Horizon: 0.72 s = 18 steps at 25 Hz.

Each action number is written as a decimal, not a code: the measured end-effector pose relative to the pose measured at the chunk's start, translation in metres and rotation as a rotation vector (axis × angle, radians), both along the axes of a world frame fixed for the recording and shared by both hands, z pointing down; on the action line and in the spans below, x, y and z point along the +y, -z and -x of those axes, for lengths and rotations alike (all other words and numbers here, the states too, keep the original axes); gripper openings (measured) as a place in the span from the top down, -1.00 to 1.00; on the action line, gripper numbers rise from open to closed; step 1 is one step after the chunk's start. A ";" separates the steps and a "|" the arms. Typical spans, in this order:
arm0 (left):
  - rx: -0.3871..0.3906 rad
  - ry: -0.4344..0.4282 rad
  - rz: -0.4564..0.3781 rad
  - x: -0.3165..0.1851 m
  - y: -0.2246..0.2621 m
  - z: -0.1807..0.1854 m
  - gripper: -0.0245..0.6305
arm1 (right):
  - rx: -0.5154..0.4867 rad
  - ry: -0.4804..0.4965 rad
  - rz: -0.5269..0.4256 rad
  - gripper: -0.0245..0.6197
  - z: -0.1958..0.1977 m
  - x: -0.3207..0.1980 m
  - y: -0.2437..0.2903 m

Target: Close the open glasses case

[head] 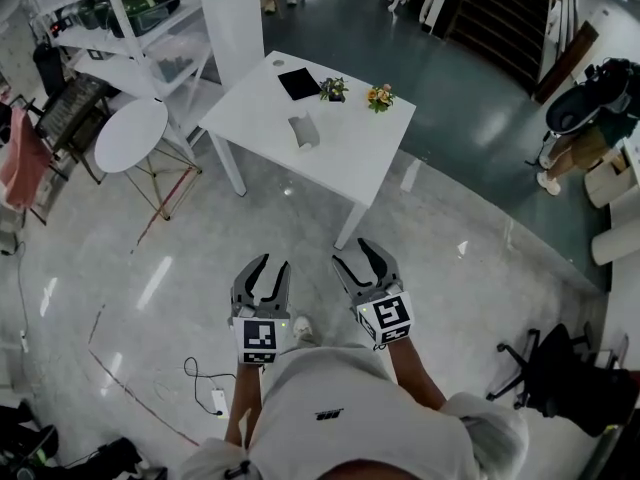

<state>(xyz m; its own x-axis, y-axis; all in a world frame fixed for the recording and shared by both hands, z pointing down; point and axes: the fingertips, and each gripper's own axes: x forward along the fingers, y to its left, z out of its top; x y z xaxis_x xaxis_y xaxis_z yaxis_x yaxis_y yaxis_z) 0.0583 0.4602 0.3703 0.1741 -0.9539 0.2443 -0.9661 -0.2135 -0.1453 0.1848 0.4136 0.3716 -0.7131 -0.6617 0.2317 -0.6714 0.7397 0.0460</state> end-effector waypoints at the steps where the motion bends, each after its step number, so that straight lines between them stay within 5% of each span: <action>1: 0.001 -0.005 0.000 -0.005 0.000 0.003 0.44 | 0.001 -0.005 0.001 0.17 0.003 -0.005 -0.001; 18: 0.009 -0.066 0.007 -0.068 -0.007 0.044 0.44 | 0.012 -0.056 0.004 0.18 0.046 -0.060 -0.005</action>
